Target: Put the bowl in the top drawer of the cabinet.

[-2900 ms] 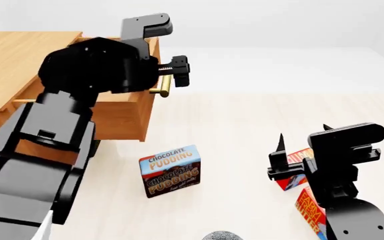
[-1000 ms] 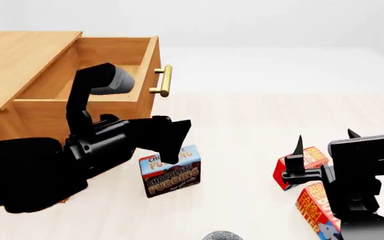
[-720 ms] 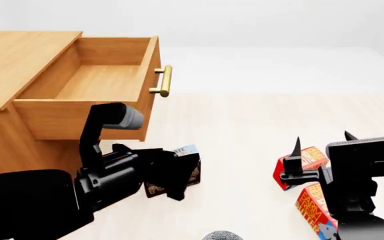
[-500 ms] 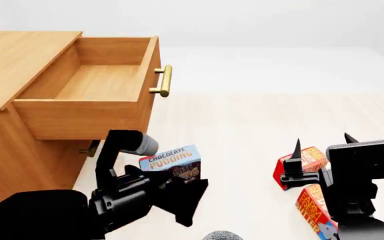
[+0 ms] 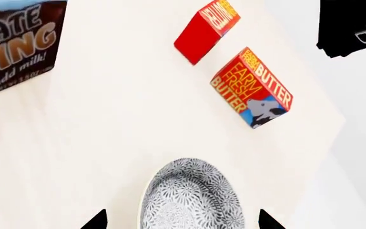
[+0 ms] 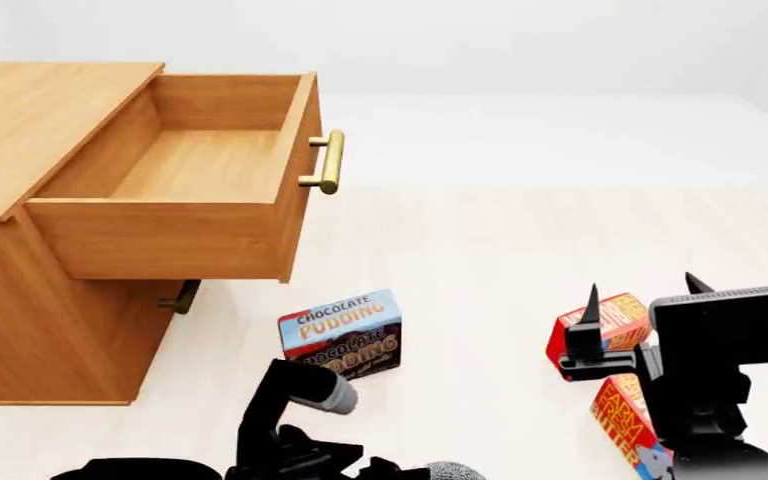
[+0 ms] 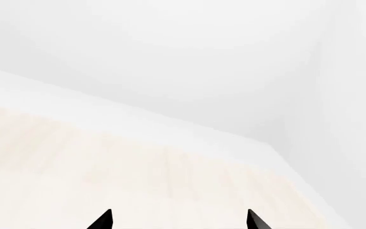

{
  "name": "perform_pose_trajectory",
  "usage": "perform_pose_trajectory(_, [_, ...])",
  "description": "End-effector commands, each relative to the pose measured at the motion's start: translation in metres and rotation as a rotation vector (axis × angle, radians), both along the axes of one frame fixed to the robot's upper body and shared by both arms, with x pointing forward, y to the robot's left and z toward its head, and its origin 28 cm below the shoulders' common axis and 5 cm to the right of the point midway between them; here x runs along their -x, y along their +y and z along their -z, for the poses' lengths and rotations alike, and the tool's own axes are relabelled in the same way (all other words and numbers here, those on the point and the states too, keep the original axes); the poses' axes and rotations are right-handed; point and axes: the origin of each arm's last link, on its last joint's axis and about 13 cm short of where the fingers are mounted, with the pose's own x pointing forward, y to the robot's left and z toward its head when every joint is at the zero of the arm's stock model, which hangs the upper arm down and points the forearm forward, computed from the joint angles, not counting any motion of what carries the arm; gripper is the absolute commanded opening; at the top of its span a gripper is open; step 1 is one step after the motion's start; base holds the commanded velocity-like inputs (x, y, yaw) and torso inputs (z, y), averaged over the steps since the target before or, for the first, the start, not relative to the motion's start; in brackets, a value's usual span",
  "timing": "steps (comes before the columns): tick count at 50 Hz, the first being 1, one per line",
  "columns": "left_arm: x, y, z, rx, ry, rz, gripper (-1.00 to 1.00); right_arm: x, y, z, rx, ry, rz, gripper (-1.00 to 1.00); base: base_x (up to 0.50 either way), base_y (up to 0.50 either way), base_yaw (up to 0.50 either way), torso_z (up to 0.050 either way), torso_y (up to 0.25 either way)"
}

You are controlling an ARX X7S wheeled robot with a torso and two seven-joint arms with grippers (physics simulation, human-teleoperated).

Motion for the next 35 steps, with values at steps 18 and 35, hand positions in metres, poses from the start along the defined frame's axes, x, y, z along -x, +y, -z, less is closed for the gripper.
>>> perform_pose_trajectory(18, [-0.001, -0.014, 0.037, -0.079, 0.117, 0.002, 1.00, 0.001, 0.002, 0.005, -0.011, 0.000, -0.019, 1.00, 0.00, 0.00, 0.00, 0.000, 0.000])
perform_pose_trajectory(35, [-0.015, -0.028, 0.040, -0.134, 0.116, -0.010, 1.00, 0.006, 0.002, 0.007, -0.022, -0.004, -0.033, 1.00, 0.00, 0.00, 0.00, 0.000, 0.000])
